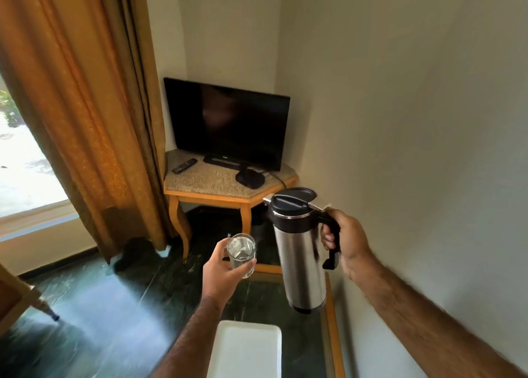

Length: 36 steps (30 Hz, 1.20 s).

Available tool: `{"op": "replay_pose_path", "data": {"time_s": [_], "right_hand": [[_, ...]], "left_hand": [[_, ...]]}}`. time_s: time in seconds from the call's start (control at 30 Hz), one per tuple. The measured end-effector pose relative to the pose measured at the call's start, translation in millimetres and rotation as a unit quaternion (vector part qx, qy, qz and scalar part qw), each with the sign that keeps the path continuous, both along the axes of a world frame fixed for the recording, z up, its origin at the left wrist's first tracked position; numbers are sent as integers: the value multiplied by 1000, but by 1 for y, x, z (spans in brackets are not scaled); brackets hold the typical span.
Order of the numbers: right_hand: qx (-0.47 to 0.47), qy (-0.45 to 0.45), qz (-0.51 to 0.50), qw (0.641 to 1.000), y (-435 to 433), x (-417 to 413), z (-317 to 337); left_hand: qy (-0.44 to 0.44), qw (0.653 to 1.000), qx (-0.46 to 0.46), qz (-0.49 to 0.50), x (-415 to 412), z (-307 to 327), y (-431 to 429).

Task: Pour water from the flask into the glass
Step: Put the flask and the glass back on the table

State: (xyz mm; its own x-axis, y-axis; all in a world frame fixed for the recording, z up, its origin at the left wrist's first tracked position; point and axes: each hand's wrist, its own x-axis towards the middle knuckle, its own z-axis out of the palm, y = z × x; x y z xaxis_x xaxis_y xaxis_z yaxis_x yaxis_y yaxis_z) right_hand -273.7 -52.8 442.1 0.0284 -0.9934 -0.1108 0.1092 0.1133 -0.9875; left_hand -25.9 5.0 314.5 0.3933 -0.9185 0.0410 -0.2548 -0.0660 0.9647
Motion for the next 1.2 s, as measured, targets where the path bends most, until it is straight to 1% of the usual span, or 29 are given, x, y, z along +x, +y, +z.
{"op": "replay_pose_path", "data": {"time_s": [0.13,0.27,0.4,0.53,0.73,1.0,1.1,1.2], "right_hand": [[-12,-34,-48,998,9,-11,-61],[-10,-41,-83,996,13,-23,-129],[24,-70,-132,989,15,-39,-209],[51,-99,-168,980,25,-51,-273],[90,-97,-206,970,46,-69,-370],[106,-156,-257,948,55,-74,-456],[92,-173,-253,947,55,-73,-471],[80,-169,-241,952,55,-72,-482]], "left_hand": [[-9,999,31,2,-1,-44,9],[-12,997,79,-6,-5,-104,16],[-27,991,129,-20,-13,-172,18],[-52,987,152,-33,-21,-230,17],[-66,977,198,-42,-33,-330,20],[-103,963,239,-60,-37,-422,17],[-122,957,255,-61,-38,-442,15],[-130,954,266,-49,-39,-461,14]]}}
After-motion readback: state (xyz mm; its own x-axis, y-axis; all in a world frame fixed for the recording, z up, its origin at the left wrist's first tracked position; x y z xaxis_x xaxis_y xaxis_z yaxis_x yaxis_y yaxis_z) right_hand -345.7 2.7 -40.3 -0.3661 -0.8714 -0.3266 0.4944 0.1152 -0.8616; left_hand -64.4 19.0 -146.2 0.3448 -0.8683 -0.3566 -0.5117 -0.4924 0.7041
